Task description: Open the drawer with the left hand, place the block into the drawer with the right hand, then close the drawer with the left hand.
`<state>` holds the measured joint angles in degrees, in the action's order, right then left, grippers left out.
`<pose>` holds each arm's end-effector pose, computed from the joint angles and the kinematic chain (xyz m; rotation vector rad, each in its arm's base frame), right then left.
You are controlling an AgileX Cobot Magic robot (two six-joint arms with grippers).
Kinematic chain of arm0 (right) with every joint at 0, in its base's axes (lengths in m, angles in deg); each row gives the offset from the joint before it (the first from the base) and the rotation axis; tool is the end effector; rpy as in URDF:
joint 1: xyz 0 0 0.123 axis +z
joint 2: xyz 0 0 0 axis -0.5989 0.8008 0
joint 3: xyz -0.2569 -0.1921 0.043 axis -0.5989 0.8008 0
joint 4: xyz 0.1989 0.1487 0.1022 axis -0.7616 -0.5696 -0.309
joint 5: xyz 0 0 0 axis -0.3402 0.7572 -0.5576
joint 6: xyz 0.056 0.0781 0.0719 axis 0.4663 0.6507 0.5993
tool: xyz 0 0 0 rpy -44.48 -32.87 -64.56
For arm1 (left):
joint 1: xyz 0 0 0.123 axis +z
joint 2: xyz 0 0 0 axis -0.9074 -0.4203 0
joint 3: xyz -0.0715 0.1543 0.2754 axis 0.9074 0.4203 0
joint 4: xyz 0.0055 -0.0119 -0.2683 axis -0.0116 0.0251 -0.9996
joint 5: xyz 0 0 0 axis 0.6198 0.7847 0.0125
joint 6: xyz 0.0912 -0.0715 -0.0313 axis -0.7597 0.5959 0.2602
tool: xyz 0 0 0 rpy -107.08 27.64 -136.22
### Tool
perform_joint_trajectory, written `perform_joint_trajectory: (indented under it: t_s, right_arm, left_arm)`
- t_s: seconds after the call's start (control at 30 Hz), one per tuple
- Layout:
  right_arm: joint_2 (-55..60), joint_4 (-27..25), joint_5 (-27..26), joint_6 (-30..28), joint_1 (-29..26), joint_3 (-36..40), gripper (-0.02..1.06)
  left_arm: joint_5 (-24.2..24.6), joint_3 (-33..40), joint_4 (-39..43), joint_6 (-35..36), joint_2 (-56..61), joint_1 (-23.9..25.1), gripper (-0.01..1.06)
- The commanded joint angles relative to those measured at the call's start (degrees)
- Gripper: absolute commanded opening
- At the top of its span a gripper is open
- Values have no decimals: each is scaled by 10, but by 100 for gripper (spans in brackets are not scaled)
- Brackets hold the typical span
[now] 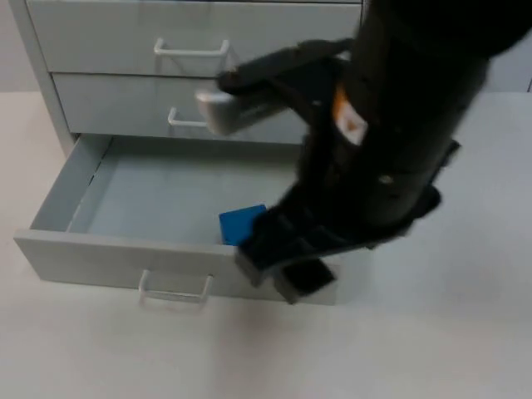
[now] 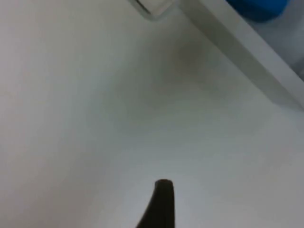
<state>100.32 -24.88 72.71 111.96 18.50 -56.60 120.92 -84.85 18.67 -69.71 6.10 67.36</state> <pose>0.2325 0.3055 0.2192 -0.9211 2.6704 0.0737 0.1545 -0.0060 0.3119 0.0411 2.3511 -0.0832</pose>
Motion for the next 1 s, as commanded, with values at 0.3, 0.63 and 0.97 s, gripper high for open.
perform_joint_trajectory:
  t_s: [0.3, 0.63, 0.97]
  right_arm:
    - [-169, -12, -41, -21, -147, 127, 73]
    - [-272, -28, 7, -93, -329, 137, 73]
    - [-331, -123, 30, -199, -504, 143, 73]
  left_arm:
    - [-4, 2, -3, -2, 2, -3, 74]
    - [-4, 2, -6, -4, 2, -3, 74]
    - [-4, 2, -37, -32, 2, -3, 74]
